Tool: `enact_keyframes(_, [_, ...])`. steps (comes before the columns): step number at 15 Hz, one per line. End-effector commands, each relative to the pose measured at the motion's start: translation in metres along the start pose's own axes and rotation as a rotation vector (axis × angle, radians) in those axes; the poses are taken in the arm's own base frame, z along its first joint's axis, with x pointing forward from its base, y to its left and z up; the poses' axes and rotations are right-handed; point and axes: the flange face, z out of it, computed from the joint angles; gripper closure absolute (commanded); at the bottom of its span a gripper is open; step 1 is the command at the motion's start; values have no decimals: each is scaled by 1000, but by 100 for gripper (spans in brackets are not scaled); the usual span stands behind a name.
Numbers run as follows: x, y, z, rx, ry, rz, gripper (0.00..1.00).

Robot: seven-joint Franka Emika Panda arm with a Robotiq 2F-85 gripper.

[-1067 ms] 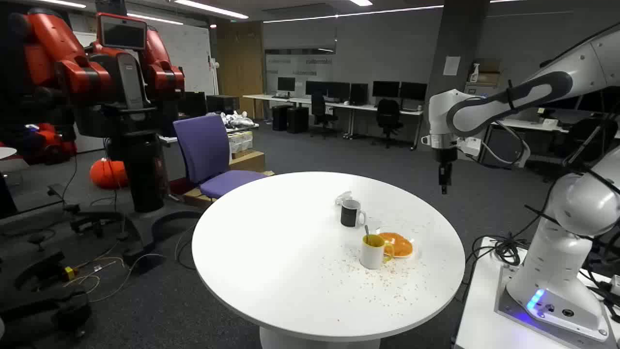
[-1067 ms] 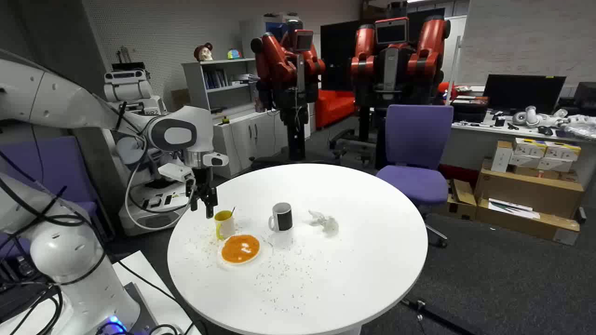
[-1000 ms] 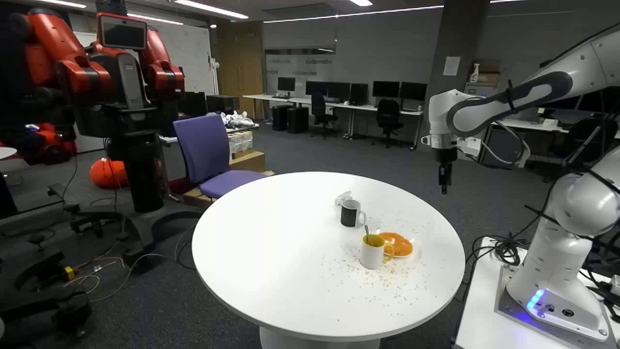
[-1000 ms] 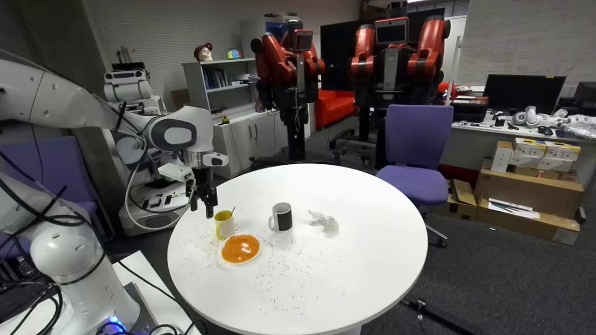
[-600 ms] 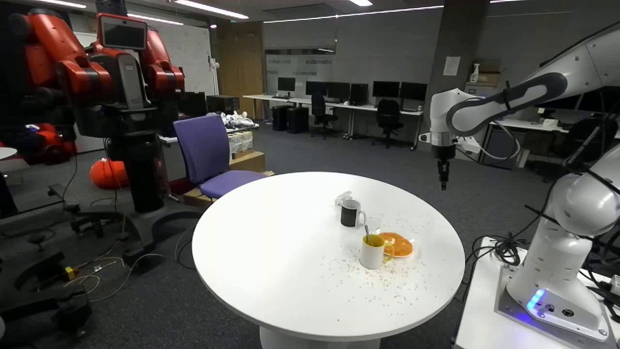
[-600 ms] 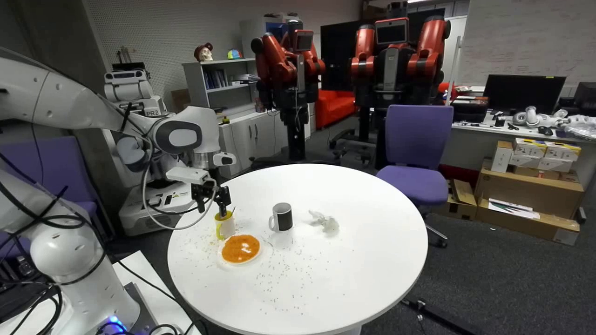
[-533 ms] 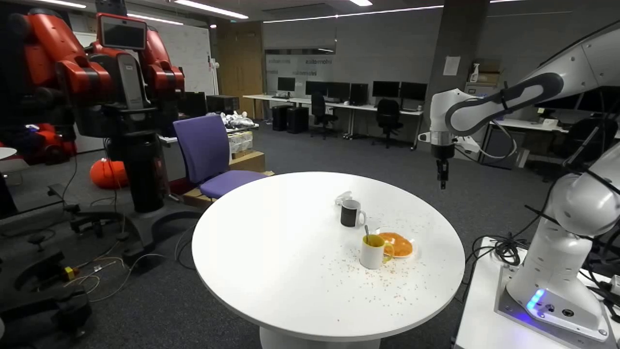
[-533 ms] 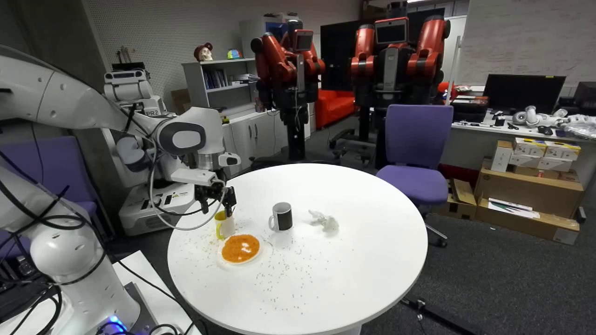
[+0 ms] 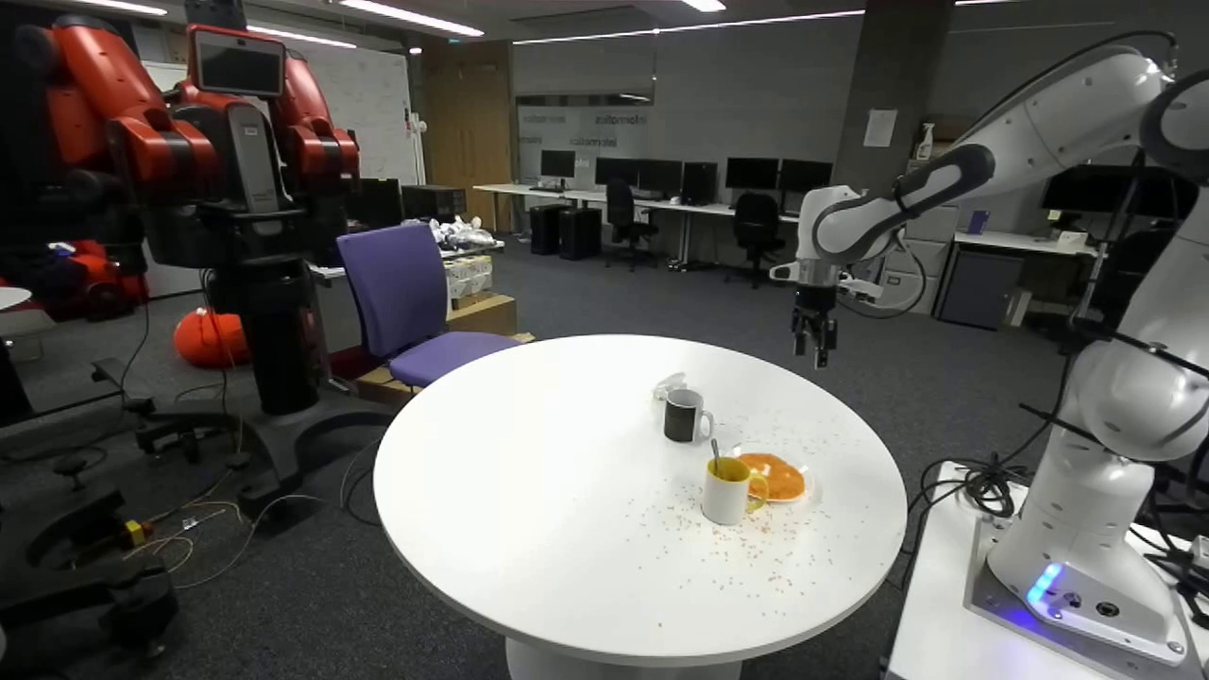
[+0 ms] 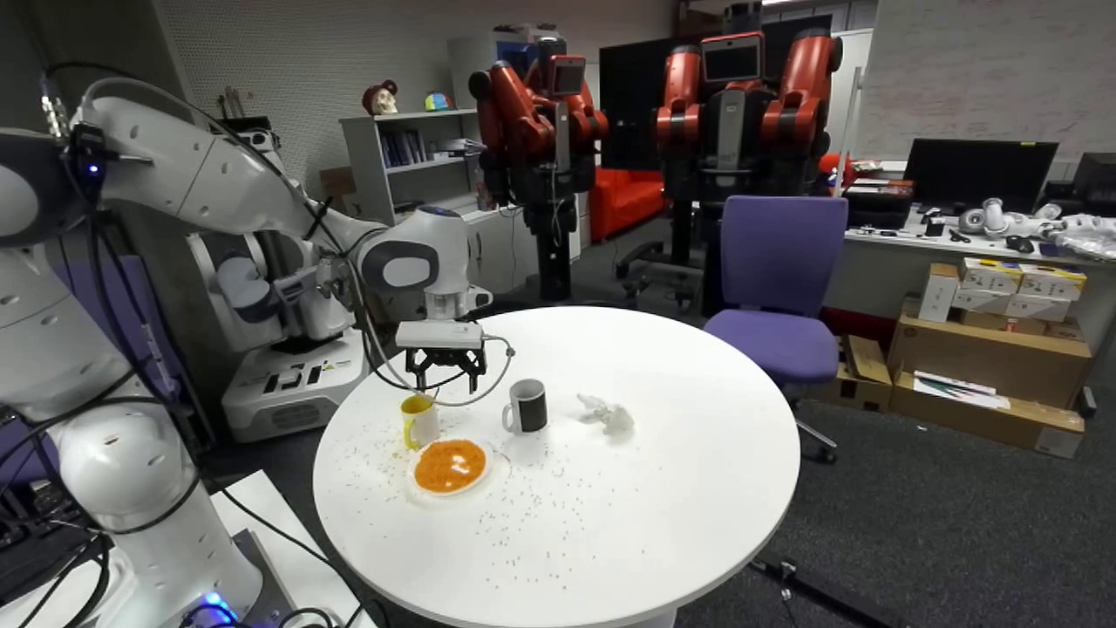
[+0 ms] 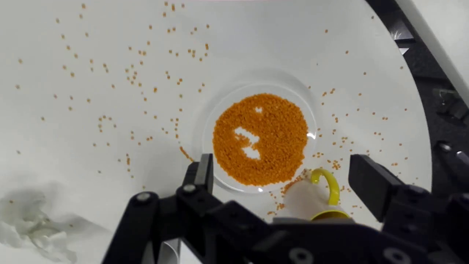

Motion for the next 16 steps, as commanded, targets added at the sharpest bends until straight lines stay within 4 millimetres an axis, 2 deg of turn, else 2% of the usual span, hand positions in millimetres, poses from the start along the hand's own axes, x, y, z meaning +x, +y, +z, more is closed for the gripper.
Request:
enact_keyframes(1, [65,6,13,47,51,-195,0])
enact_keyframes(5, [141,-10,44,118,61,-422,0])
enact_keyframes(8, [186,-26,71,156,26,-590,0])
enact_keyframes(11, [211,-39,89,206,1,-734,0])
enact_keyframes(12, [199,-42,92,181,9,-652,0])
enact_keyframes(14, [211,-45,100,197,8,-696,0])
enact_keyframes(16, [213,-44,101,199,9,-704,0])
